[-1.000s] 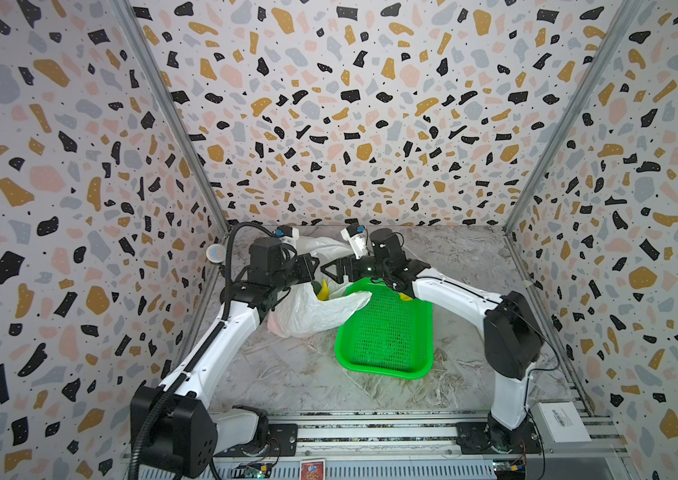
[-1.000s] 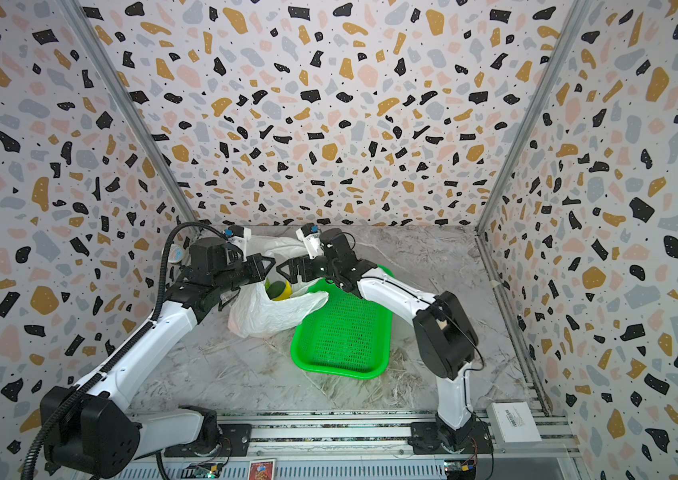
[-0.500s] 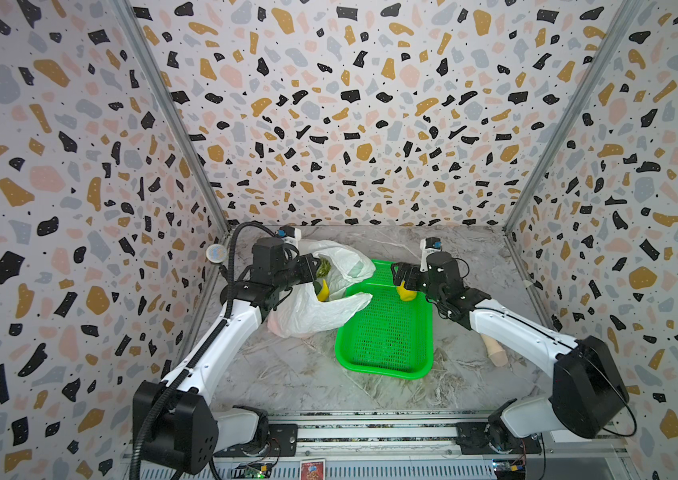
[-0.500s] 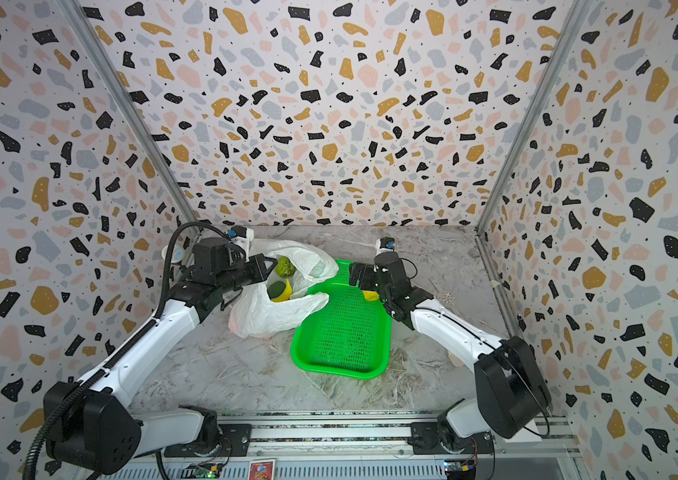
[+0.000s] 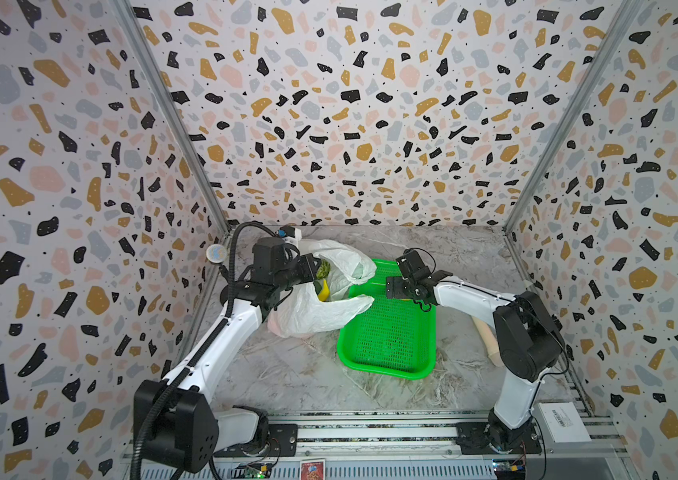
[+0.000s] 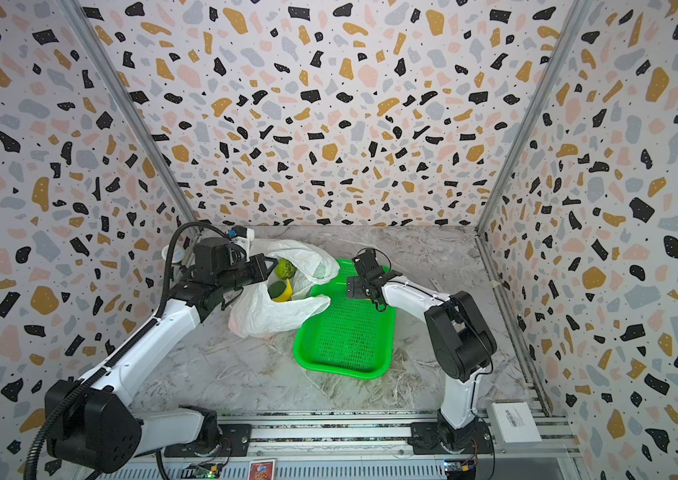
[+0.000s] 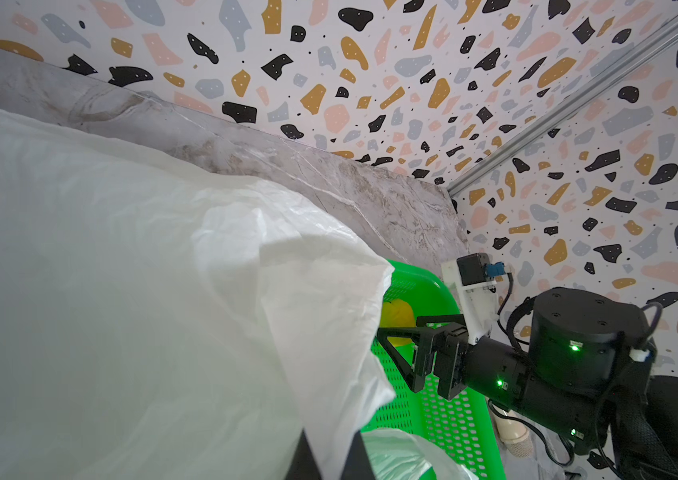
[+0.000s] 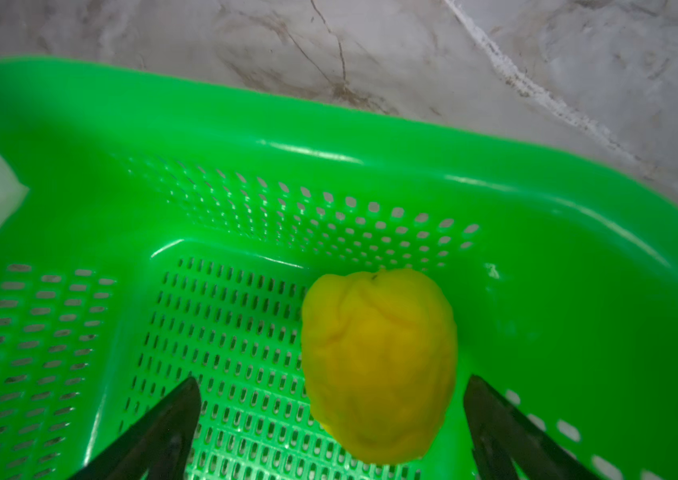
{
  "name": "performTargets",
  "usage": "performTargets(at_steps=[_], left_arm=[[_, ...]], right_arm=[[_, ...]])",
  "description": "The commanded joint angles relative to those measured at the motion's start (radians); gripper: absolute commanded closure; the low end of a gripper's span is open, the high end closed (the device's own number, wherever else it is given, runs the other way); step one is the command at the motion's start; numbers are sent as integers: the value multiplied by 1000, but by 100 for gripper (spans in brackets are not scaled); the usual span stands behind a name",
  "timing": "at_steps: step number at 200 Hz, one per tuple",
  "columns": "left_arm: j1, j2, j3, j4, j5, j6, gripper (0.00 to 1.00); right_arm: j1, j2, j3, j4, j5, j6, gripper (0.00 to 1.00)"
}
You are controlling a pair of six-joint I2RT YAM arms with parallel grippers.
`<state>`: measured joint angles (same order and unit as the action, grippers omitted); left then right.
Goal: Place the fruits into the plastic bag
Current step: 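Lower the right gripper into the basket onto the yellow pepper-shaped fruit, then grasp the yellow fruit, lift it and release it into the bag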
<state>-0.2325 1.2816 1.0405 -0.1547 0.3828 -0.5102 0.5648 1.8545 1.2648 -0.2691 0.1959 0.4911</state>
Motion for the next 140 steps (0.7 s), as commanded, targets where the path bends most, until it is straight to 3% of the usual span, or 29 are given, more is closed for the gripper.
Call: performTargets(at_steps=[1, 26, 64, 108, 140], left_arm=[[-6, 7, -6, 37, 1, 2, 100], [-8, 10, -5, 38, 2, 1, 100], [-8, 10, -6, 35, 4, -1, 100], [-10, 5, -8, 32, 6, -1, 100], [-11, 4, -8, 31, 6, -1, 100]], right_arm=[[2, 52, 52, -101, 32, -27, 1], [7, 93, 56, -82, 14, -32, 0], [6, 134, 87, -18, -3, -47, 11], [4, 131, 102, 47, -7, -58, 33], [4, 85, 71, 76, -30, -69, 55]])
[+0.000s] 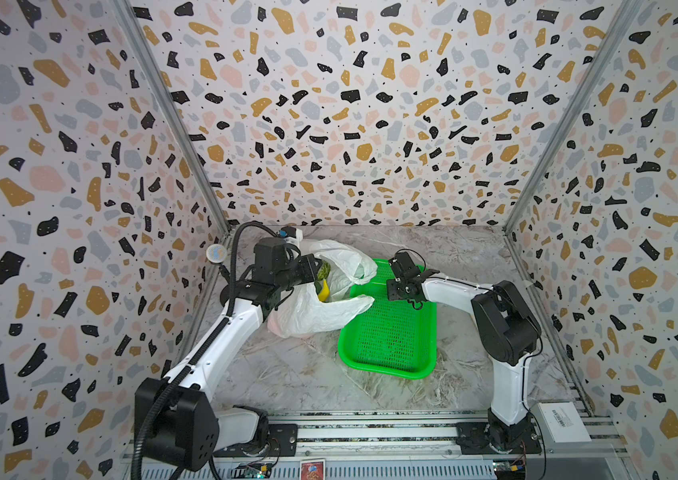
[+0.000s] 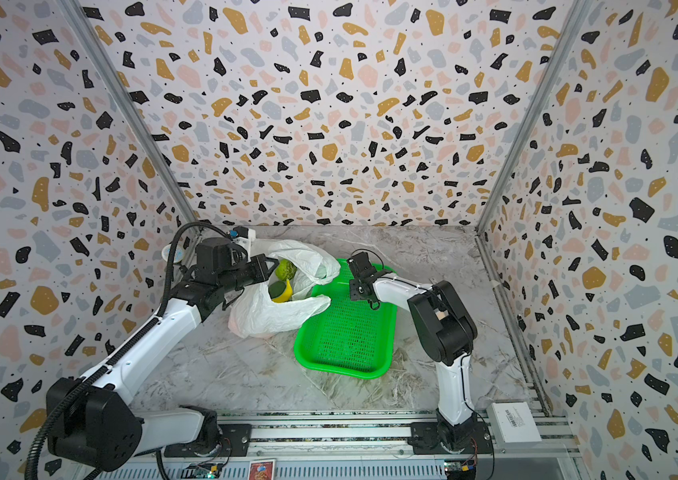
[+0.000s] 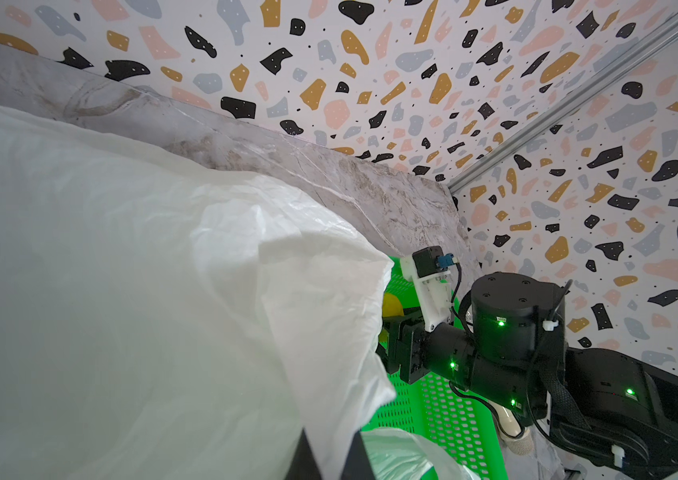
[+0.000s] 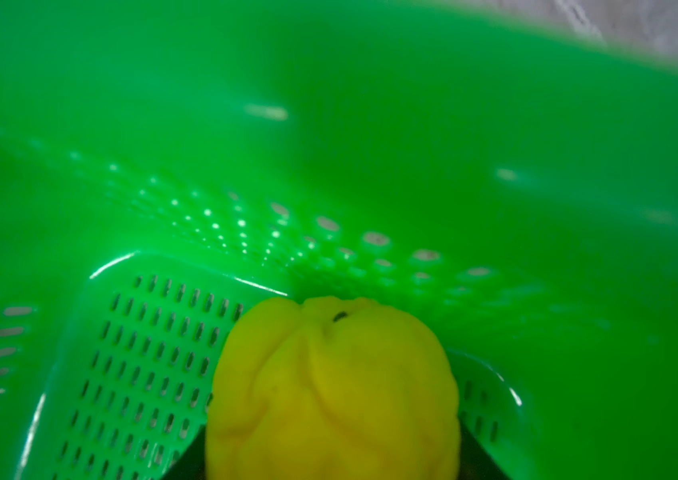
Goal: Place the fruits into the plastic bag
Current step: 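Grasp the yellow fruit, lift it and release it into the bag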
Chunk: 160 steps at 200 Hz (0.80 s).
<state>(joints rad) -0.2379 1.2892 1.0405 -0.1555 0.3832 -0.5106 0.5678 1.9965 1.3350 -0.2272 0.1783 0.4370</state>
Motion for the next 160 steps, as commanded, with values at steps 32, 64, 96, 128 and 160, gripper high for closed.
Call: performTargets(at_steps=[32, 64, 96, 128, 160], left_arm=[[-6, -2, -3, 19, 0, 11, 100], [-5, 12, -1, 19, -2, 11, 100], [-5, 18, 8, 22, -5, 10, 100], [-6, 13, 10, 29, -24, 9, 100], [-7, 2, 9, 30, -31, 7, 100]], right_arm=[[15, -225, -81, 124, 1, 21, 59], [67, -401, -148, 347, -190, -27, 62], [137, -441, -149, 430, -484, -62, 61], [211, -365, -128, 418, -643, -58, 61], [250, -258, -48, 369, -648, -72, 60]])
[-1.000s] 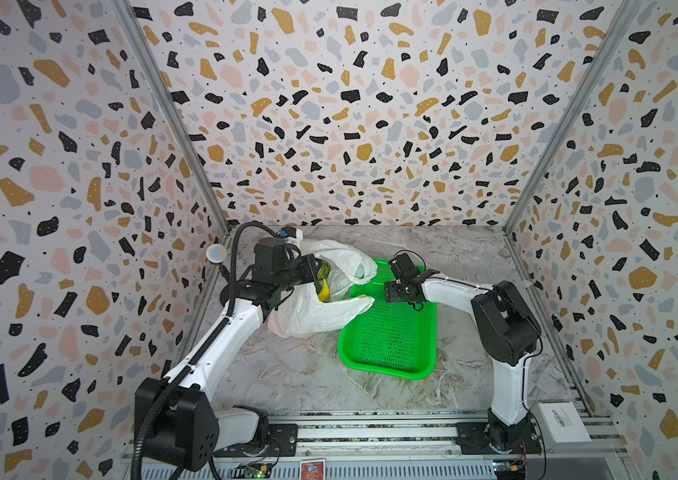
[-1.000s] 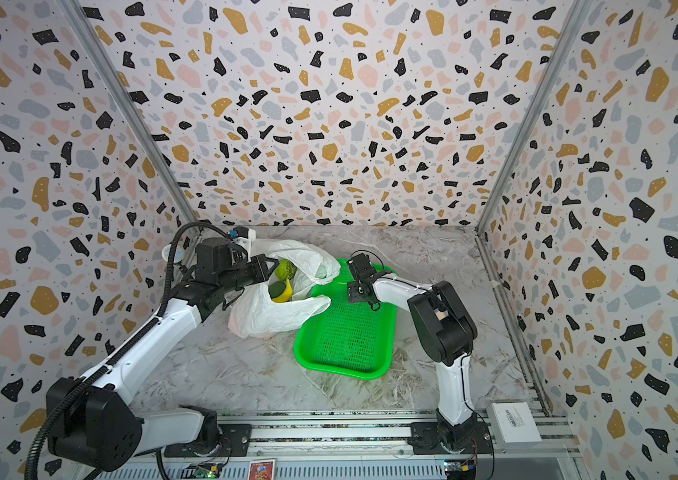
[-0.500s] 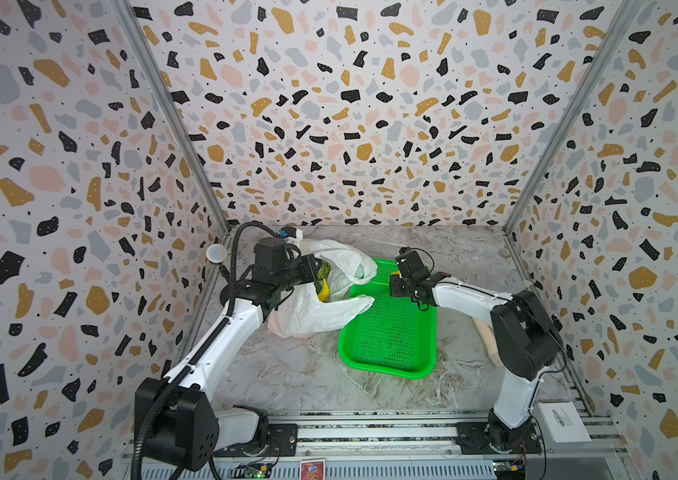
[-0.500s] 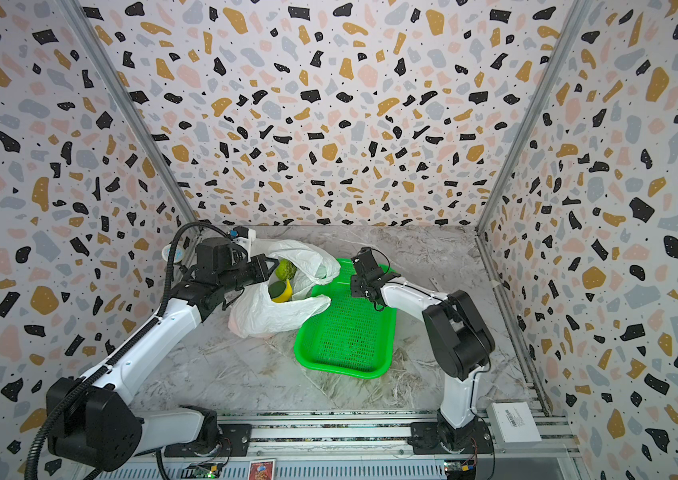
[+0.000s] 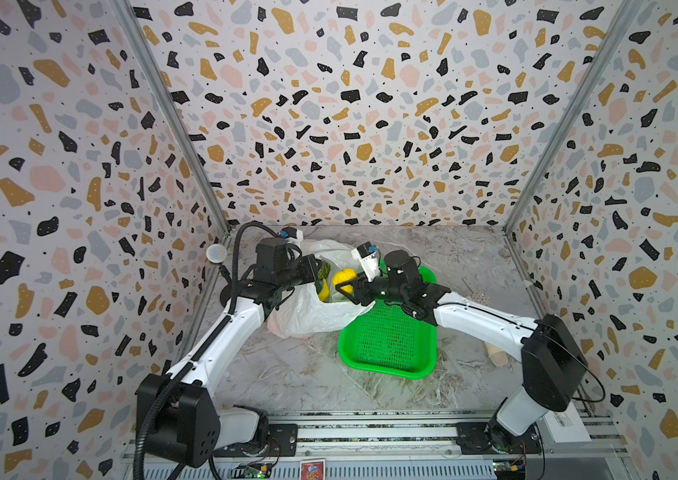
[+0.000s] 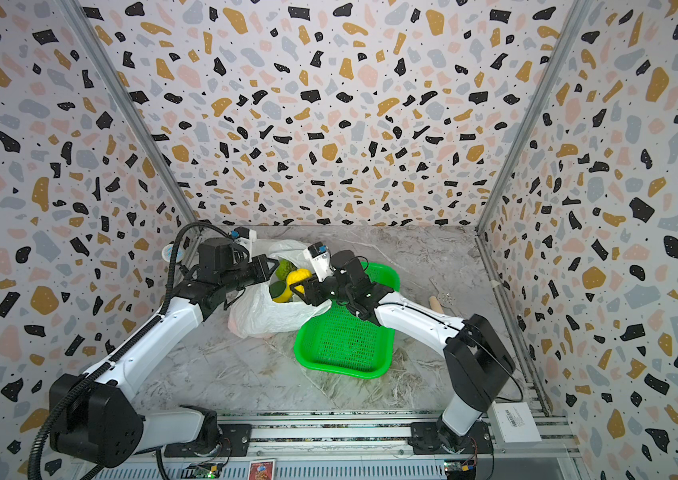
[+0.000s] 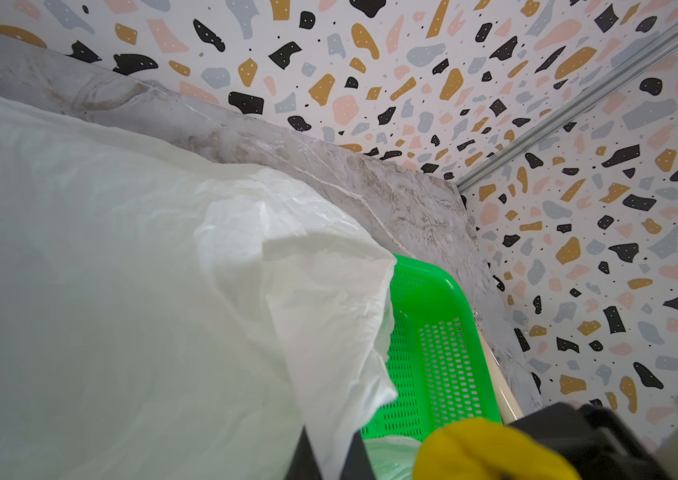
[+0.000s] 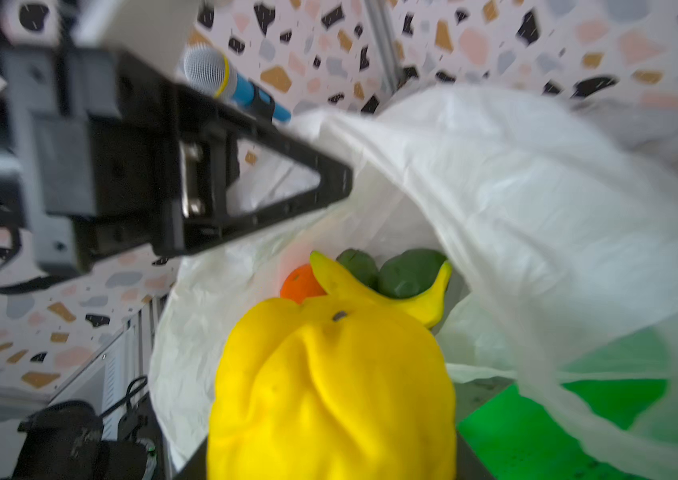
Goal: Place the fruits into the plastic bag
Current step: 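Grasp the yellow fruit, lift it and release it into the bag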
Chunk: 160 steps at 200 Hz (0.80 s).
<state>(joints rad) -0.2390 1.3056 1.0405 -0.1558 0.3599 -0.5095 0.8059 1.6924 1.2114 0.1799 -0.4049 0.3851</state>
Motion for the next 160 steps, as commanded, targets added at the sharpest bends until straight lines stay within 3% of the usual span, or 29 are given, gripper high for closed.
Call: performTargets(at_steps=[1, 31, 47, 63, 67, 69, 101, 160], left_arm=[[-6, -15, 9, 29, -8, 6, 100], [-8, -17, 3, 32, 5, 2, 100], [-8, -13, 5, 32, 7, 0, 100], [-7, -11, 11, 31, 10, -2, 100], [-8, -11, 12, 29, 10, -1, 100], [-8, -11, 12, 29, 11, -1, 100], [-9, -18, 9, 25, 10, 5, 100], [-9, -11, 9, 12, -25, 11, 100]], right_arm=[[12, 50, 78, -37, -65, -18, 60], [10, 177, 229, -65, -54, -28, 58], [-5, 285, 383, -113, -53, -16, 51], [-39, 377, 507, -119, -112, 69, 19], [-49, 392, 524, -110, -129, 93, 3], [-55, 397, 530, -103, -137, 103, 0], [-101, 349, 455, -3, -195, 200, 1], [-100, 21, 165, -31, -139, 80, 1]])
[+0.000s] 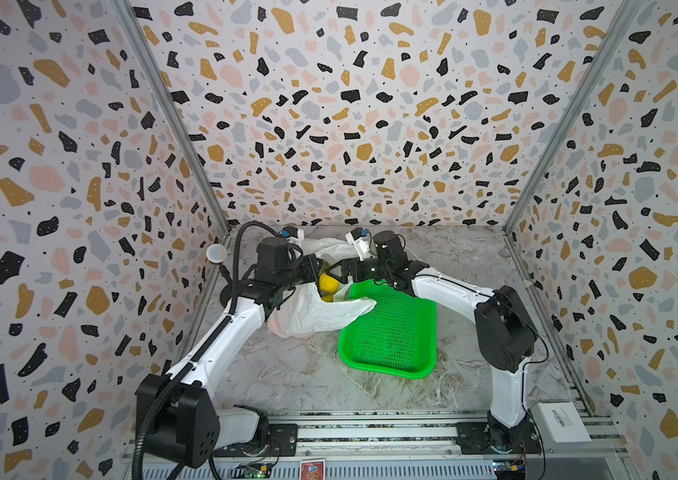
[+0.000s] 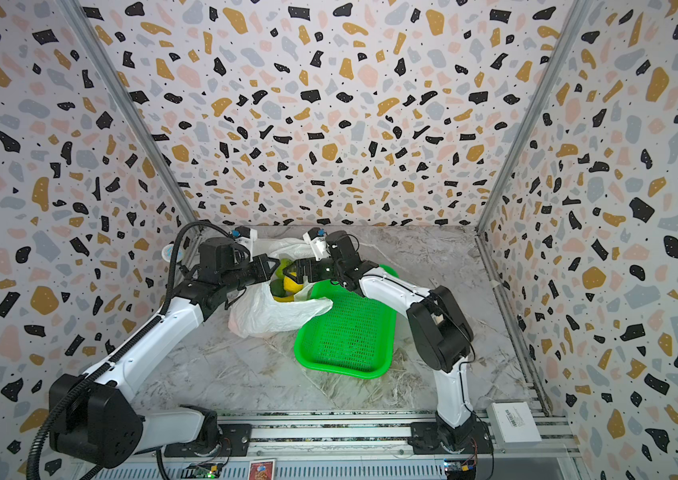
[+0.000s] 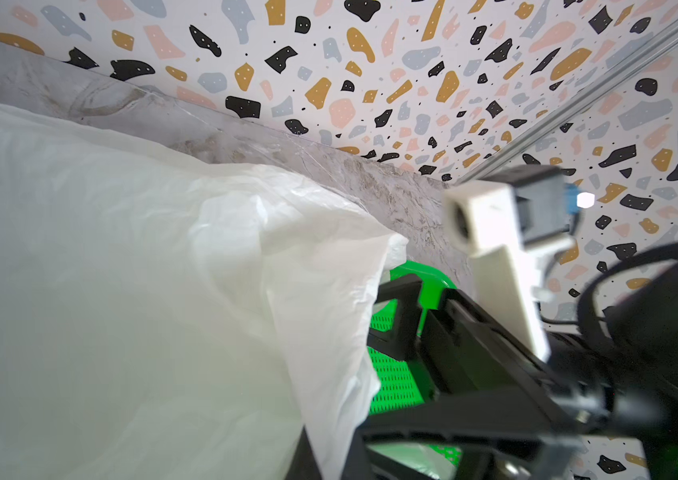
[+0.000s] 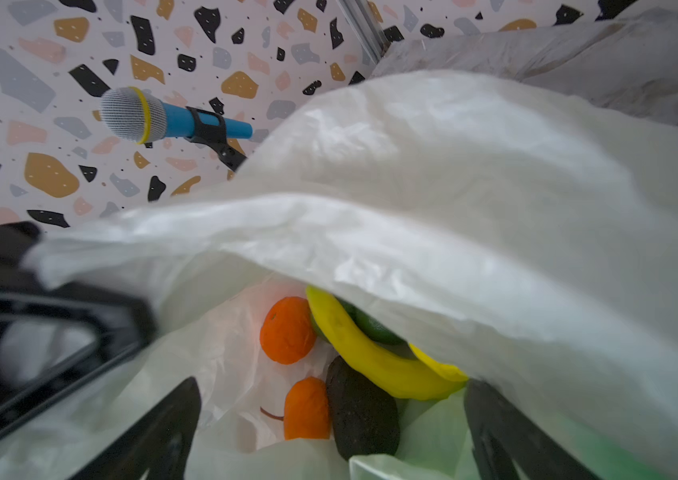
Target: Place the fruits into the plastic bag
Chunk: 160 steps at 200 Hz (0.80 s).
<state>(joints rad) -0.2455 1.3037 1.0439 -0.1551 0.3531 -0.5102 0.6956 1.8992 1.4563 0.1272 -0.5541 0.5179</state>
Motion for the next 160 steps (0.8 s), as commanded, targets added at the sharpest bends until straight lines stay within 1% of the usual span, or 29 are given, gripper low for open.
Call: performTargets(at_steps=[1, 16, 29, 48, 63, 82, 96, 107, 132, 160], left_arm=[[-3, -10, 6, 12, -18, 12, 100], [-3, -7, 4, 9, -23, 10, 100], [-3, -4, 3, 7, -23, 9, 100], [-3, -1, 10, 2, -24, 11, 100], [-3, 1, 16, -4, -25, 14, 100], [-3, 4, 20, -10, -34, 21, 100], [-3, 8, 23, -16, -36, 24, 100], [-3, 11, 27, -20, -36, 25, 100], [-2, 19, 35, -22, -37, 27, 100], [-3, 30, 45, -24, -34, 27, 100]], right_arm=[[10, -196, -85, 21, 14, -55, 1], [9, -297, -192, 38, 56, -64, 1], [5, -363, -255, 26, 71, -85, 0], [8, -423, -304, -59, 87, -162, 7], [15, -457, -331, -136, 90, -249, 8], [44, -470, -341, -255, 142, -370, 7], [55, -465, -340, -323, 158, -419, 7], [55, -470, -353, -340, 158, -432, 7], [56, -494, -402, -315, 165, -447, 8], [56, -457, -389, -316, 188, -461, 8]])
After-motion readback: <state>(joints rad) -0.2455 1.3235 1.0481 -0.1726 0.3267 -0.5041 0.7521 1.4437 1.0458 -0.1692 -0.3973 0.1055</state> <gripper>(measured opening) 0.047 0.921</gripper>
